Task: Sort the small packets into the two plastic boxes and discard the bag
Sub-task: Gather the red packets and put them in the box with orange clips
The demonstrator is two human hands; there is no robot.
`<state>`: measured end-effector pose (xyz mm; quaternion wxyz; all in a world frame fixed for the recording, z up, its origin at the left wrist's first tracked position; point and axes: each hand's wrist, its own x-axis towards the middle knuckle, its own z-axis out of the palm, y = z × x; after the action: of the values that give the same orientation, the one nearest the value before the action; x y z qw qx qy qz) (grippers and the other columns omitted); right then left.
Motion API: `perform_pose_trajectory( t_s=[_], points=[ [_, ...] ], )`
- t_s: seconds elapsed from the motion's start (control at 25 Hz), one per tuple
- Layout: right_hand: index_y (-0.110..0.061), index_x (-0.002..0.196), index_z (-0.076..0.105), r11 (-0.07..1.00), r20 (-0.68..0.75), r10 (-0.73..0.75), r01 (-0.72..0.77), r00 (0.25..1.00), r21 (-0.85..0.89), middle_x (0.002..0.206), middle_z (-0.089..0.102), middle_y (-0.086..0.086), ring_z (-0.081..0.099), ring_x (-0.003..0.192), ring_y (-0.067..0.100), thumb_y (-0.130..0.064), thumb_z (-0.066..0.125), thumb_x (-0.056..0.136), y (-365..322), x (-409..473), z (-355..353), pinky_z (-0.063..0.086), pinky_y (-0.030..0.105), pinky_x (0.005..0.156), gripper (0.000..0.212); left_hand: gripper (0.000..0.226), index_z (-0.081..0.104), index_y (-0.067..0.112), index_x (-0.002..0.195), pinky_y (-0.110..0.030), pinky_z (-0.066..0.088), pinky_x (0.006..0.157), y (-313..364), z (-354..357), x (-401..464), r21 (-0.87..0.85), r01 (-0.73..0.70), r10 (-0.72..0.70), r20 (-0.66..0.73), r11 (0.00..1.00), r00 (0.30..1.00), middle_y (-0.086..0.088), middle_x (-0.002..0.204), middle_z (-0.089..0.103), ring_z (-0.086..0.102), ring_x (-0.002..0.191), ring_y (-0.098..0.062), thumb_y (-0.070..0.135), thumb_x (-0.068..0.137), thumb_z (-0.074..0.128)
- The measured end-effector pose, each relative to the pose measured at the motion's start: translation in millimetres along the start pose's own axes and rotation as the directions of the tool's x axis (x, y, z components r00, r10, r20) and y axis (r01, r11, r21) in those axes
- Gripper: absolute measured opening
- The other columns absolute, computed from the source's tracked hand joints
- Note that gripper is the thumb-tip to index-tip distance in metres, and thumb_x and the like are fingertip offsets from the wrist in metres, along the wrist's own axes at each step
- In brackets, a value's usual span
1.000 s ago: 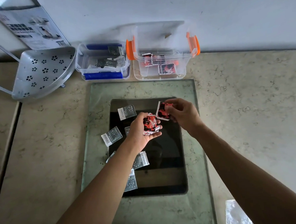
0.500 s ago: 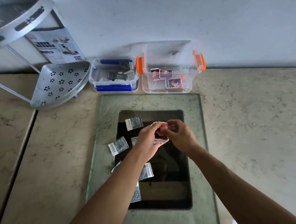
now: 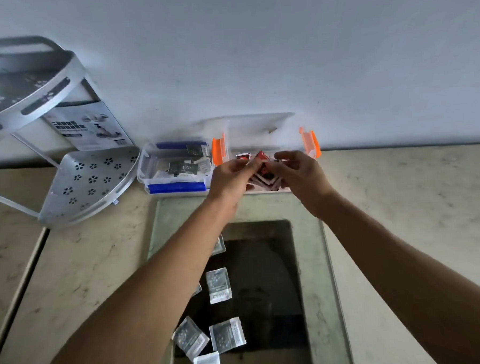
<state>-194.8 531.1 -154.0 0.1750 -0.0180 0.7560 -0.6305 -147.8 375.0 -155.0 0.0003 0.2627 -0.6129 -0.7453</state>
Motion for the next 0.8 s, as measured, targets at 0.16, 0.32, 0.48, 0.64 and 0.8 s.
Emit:
perform_pose_trajectory(
  t_s=[0.16,0.32,0.48,0.64,0.8],
  points=[
    [-0.015,0.095,0.076,1.0,0.006,-0.016,0.016,1.0,-0.023,0.094,0.078,0.013,0.075,0.091,0.033,-0.03,0.084,0.078,-32,70,-6,0.061,0.049,0.085,0.024,0.008,0.073,0.008,0.086,-0.039,0.061,0.077,52,5,57,0.262,-0.09,0.084,0.033,0.961,0.996,-0.02,0.094,0.075,0.073,0.087,-0.032,0.015,0.088,0.073],
    [-0.005,0.08,0.074,0.976,0.035,0.093,-0.084,0.995,-0.199,0.093,0.075,0.024,0.074,0.085,0.036,-0.023,0.083,0.08,-26,128,-4,0.059,0.053,0.088,0.02,0.01,0.069,0.001,0.088,-0.038,0.058,0.066,57,26,111,0.581,0.005,0.003,-0.013,0.814,1.0,-0.019,0.086,0.071,0.067,0.07,-0.03,0.007,0.088,0.061],
    [0.009,0.087,0.065,0.923,0.166,0.314,-0.26,0.935,-0.284,0.079,0.066,0.021,0.069,0.067,0.027,-0.002,0.076,0.083,4,160,-1,0.063,0.044,0.08,0.015,0.021,0.068,0.0,0.1,-0.042,0.06,0.076,32,45,148,0.656,0.25,-0.319,-0.015,0.712,0.948,-0.017,0.089,0.07,0.068,0.076,-0.032,0.012,0.095,0.051],
    [0.005,0.093,0.061,0.892,0.091,0.387,-0.347,0.918,-0.292,0.084,0.063,0.022,0.071,0.08,0.037,0.0,0.059,0.088,20,178,7,0.06,0.055,0.084,0.007,0.049,0.057,0.004,0.129,-0.047,0.058,0.089,19,51,164,0.61,0.397,-0.469,-0.048,0.685,0.882,-0.021,0.123,0.067,0.07,0.102,-0.038,0.031,0.093,0.038],
    [0.003,0.109,0.055,0.895,0.118,0.394,-0.352,0.911,-0.272,0.097,0.06,0.021,0.07,0.089,0.04,-0.012,0.054,0.095,11,174,7,0.059,0.051,0.085,0.021,0.077,0.044,0.009,0.144,-0.054,0.054,0.092,21,43,168,0.552,0.421,-0.463,-0.07,0.72,0.883,-0.023,0.137,0.057,0.069,0.098,-0.042,0.048,0.078,0.03]
  ],
)
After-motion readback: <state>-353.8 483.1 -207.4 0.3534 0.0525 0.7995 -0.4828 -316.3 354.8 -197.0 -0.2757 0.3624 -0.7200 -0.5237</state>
